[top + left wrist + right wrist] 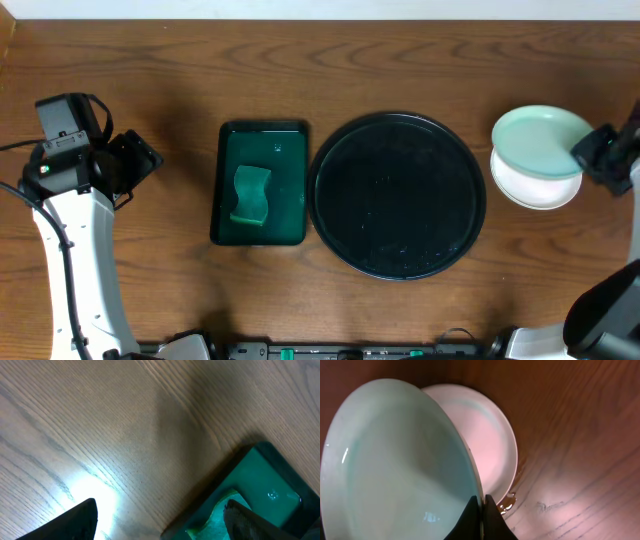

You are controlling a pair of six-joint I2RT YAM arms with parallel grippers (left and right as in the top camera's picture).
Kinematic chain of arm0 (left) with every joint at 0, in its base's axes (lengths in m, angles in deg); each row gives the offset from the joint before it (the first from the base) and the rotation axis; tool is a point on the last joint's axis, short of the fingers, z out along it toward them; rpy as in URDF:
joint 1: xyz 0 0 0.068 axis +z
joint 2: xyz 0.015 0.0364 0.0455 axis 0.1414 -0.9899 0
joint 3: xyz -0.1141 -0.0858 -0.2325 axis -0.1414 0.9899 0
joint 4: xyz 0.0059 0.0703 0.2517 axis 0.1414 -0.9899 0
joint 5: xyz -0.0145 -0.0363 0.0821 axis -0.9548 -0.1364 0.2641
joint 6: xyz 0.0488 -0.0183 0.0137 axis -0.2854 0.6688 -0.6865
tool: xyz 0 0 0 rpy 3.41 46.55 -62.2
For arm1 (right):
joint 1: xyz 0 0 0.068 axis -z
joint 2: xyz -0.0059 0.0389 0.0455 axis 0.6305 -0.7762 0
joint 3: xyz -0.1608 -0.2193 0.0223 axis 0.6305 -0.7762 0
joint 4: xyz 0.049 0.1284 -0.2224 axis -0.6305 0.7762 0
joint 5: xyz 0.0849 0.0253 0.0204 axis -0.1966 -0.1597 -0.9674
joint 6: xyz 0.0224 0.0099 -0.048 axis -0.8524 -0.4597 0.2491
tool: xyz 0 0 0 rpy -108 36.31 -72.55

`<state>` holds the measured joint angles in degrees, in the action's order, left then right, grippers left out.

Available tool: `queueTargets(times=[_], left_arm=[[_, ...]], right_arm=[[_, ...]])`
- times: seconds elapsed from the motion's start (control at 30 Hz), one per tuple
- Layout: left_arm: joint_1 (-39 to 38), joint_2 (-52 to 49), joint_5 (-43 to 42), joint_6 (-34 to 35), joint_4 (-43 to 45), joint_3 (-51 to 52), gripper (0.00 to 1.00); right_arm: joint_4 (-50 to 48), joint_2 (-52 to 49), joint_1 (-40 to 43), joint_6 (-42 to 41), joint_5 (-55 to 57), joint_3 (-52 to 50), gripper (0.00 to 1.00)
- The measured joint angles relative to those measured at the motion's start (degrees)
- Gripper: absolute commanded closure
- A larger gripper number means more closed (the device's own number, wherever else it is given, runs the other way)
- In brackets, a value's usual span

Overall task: Clean dirty plates on tray and stack at the side
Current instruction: 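Open the right gripper and lift it off the stacked plates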

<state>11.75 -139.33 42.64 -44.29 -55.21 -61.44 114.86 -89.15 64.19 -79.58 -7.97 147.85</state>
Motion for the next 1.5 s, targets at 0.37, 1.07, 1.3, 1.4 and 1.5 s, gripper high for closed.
queueTargets(times=[0.37, 1.07, 1.3, 1.4, 1.5], left_arm=[[0.0, 0.0, 0.0, 0.0, 0.0, 0.0, 0.19], [0.0, 0.0, 0.0, 0.0, 0.0, 0.0, 0.19], [0.0, 0.0, 0.0, 0.0, 0.0, 0.0, 0.19], [0.0, 0.0, 0.0, 0.0, 0.02, 0.0, 0.19], [0.0, 0.0, 0.0, 0.0, 0.0, 0.0, 0.19]], right_arm=[[-7.91, 0.0, 0.0, -3.67, 4.17, -9.92, 0.7], [-15.69, 0.0, -6.01, 15.98, -16.15, -9.94, 0.22], [-15.61, 0.0, -15.65, 26.97, -18.47, -9.94, 0.17], [-14.84, 0.0, -18.08, 29.31, -16.46, -9.97, 0.01], [-14.14, 0.0, -19.02, 30.69, -14.4, -9.97, 0.01]])
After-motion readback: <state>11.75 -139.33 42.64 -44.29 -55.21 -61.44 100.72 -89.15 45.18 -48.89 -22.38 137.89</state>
